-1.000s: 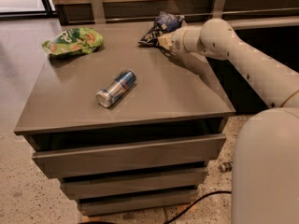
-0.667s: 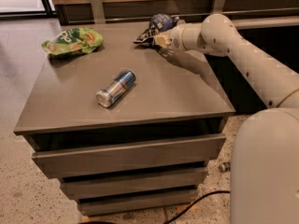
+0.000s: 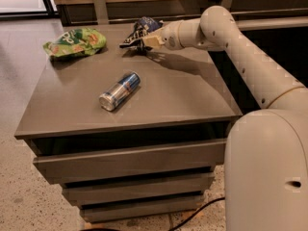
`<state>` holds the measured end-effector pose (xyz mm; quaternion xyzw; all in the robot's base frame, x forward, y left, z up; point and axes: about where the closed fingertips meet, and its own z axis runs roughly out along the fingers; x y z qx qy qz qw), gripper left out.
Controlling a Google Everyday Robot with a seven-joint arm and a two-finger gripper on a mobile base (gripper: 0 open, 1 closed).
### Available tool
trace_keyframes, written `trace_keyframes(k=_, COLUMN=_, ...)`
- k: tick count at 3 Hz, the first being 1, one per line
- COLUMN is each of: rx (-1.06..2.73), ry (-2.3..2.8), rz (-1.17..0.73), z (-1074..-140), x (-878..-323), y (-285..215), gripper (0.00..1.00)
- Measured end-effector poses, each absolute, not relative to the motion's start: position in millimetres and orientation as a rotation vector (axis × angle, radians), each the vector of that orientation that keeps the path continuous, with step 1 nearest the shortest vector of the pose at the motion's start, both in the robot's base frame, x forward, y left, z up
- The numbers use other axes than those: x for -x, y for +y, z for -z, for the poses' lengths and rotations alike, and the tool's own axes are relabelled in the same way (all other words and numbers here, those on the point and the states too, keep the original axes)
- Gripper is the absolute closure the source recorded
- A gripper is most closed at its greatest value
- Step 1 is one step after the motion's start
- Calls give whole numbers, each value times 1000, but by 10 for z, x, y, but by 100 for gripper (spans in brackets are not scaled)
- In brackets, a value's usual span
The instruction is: Move blue chip bag near green rice chip bag
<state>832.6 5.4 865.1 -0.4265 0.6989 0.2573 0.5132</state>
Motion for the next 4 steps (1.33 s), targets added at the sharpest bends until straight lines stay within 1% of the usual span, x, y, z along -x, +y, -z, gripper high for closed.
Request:
trace_keyframes(k=1, rx=1083, ry=1643, rz=-678, z=-8634, x=-8319, y=426, gripper=100)
trace_keyframes(k=2, rx=1107, ry=1625, rz=-707, z=-8619, x=-8327, y=620, gripper=100)
trace_keyframes(k=3, rx=1110, ry=1629, rz=-727, z=-8603, x=-8332, y=756, gripper=82)
trace_keyframes(k=4, rx=1116, ry=1632, rz=-749, z=-8604, x=-8320, y=845, gripper=59)
